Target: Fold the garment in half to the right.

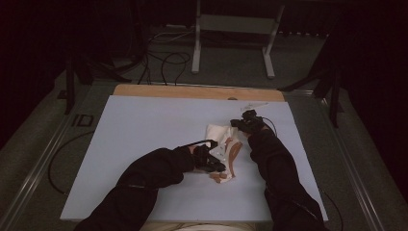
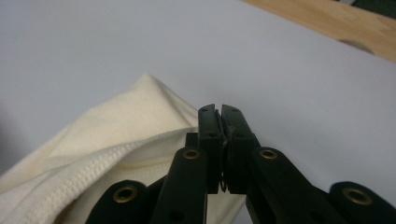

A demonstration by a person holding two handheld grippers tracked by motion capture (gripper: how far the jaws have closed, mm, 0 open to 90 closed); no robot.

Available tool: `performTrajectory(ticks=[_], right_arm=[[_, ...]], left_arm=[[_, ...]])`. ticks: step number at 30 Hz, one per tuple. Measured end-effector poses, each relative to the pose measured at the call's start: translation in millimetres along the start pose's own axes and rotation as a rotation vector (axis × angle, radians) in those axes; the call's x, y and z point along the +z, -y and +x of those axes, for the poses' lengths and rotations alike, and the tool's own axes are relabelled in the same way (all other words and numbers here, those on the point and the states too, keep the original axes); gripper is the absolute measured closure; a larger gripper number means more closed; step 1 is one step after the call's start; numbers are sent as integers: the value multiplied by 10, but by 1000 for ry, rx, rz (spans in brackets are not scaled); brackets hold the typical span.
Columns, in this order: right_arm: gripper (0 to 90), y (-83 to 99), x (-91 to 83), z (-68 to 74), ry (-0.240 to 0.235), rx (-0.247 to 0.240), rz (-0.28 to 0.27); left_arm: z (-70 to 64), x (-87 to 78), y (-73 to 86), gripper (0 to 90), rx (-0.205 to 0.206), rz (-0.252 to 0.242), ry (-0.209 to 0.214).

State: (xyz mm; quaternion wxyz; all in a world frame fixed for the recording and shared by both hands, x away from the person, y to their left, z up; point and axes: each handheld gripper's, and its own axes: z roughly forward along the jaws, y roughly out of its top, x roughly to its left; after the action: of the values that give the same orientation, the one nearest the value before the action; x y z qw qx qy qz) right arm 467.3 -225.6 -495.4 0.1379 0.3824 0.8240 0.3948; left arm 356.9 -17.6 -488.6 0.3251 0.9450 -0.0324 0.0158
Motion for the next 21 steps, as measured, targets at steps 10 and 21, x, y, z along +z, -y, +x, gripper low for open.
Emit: performTrajectory(ticks=[10,21], right_arm=[[876,172,153,-69,5,43,31],[829,192,194,-51,20,49,47]], left_arm=[[5,122,-11,850,-35,-1,9],[-2,154,6,750,-55,-2,26]])
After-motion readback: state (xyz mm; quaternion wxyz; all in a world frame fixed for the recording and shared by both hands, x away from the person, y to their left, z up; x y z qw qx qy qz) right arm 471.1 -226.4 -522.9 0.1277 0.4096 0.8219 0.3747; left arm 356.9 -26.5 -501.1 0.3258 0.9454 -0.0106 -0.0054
